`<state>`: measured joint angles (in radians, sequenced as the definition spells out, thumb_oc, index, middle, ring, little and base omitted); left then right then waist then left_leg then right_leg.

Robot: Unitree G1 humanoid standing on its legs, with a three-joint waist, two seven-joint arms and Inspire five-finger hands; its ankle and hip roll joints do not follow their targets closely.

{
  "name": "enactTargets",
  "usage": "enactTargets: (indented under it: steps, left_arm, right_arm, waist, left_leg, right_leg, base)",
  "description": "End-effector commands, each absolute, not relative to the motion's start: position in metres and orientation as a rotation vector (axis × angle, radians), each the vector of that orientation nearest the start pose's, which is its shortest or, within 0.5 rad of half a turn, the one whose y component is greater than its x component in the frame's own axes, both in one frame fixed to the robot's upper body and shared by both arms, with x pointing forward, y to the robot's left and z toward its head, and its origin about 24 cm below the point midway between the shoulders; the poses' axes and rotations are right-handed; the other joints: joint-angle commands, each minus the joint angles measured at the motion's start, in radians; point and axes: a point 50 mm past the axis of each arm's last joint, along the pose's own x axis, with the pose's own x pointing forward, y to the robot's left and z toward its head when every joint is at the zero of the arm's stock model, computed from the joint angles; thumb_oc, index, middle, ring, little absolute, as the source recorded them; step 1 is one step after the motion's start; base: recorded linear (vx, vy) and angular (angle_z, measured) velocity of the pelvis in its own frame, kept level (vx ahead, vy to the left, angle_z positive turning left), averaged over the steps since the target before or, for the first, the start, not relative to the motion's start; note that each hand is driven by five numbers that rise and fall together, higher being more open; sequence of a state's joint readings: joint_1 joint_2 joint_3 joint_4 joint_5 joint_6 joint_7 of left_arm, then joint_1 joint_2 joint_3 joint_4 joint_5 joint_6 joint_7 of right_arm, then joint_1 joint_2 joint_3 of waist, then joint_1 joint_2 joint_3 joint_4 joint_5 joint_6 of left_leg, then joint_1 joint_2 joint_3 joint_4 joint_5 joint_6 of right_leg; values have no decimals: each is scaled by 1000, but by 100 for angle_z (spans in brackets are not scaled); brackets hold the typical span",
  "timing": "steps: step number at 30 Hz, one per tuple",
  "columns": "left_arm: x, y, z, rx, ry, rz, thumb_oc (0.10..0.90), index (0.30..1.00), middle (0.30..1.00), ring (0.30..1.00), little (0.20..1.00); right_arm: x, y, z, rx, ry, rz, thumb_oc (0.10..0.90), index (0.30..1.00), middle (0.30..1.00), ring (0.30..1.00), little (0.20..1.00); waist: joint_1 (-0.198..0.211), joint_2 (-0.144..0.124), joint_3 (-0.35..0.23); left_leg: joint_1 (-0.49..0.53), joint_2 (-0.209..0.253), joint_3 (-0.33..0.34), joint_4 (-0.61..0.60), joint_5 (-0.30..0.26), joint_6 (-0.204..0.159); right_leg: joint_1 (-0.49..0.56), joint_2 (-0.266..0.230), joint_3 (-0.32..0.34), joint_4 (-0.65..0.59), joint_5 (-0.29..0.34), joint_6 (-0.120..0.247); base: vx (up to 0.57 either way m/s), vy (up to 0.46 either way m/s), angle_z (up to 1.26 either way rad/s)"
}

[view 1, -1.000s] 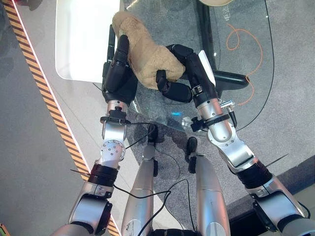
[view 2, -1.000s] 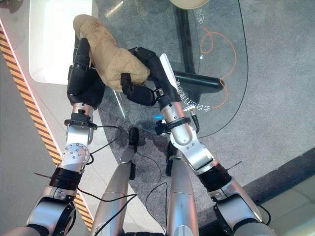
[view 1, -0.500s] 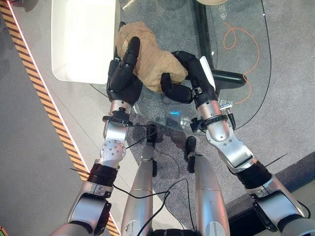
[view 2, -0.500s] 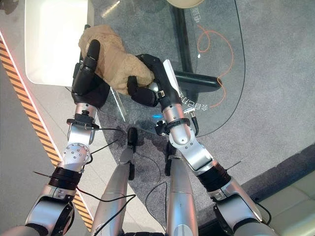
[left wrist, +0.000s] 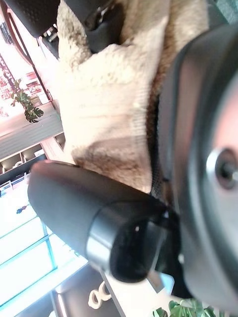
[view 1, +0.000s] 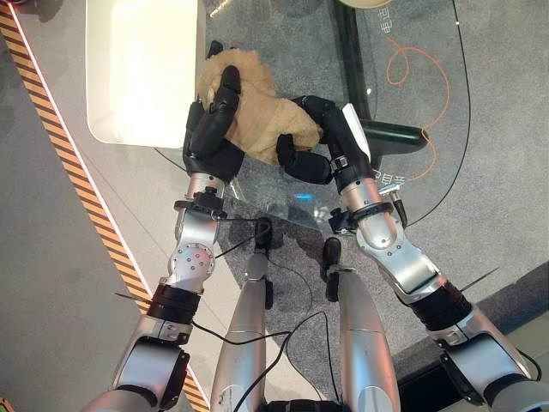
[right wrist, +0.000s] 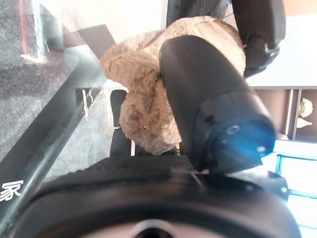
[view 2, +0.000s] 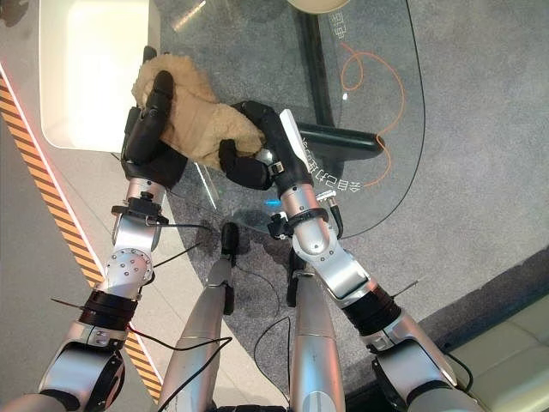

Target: Wipe the table with a cloth and put it in the basket.

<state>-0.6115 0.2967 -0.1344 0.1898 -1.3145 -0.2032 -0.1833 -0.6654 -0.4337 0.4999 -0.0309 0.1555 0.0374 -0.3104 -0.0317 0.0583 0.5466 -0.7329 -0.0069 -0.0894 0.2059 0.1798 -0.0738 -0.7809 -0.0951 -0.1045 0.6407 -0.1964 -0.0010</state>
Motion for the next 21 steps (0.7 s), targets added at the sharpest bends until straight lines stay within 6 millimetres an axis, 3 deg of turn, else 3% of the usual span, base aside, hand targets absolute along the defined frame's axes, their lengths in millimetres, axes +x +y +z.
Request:
enactTargets:
  steps: [1,10,11,12,13,21]
  left_arm:
    - [323,125,263,-864,-760,-744,100,300,300,300,200]
    - [322,127,264,-874,-776,-725,100,300,300,300,200]
    - [323,128,264,-878,-782,-715,100,300,300,300,200]
    - [323,129,265,-880,-790,-708,100,300,300,300,200]
    - [323,130,265,-888,-793,-692,100,300,300,300,200]
    - [324,143,267,-952,-862,-591,100,300,300,300,200]
  right_arm:
    - [289,-59,277,-207,-913,293,100,300,300,300,200]
    - [289,-60,279,-198,-916,290,111,309,309,309,211]
    - [289,-60,279,-193,-915,290,215,399,399,399,315]
    - [289,-60,280,-190,-916,290,460,608,608,608,560]
    - [289,-59,279,-187,-910,290,800,900,900,900,900]
    - [290,-61,279,-163,-916,268,800,900,900,900,900]
  waist:
    - [23,-43,-27]
    - [24,-44,-27]
    - [24,-45,-27]
    - [24,-45,-27]
    - [24,-45,-27]
    - [26,-46,-27]
  left_leg:
    - [62,-91,86,116,-203,82]
    - [64,-91,85,118,-205,82]
    - [64,-91,85,117,-205,82]
    - [58,-91,85,115,-197,82]
    - [66,-92,84,117,-206,82]
    - [69,-94,81,115,-206,82]
  right_leg:
    - [82,84,51,-277,148,42]
    - [83,83,50,-276,147,43]
    - [83,84,50,-277,146,43]
    - [78,84,50,-281,155,42]
    - [85,84,50,-278,146,42]
    - [90,84,51,-282,145,41]
  base:
    - [0,0,0]
    - [0,0,0]
    - [0,0,0]
    - [0,0,0]
    - [0,0,0]
    - [0,0,0]
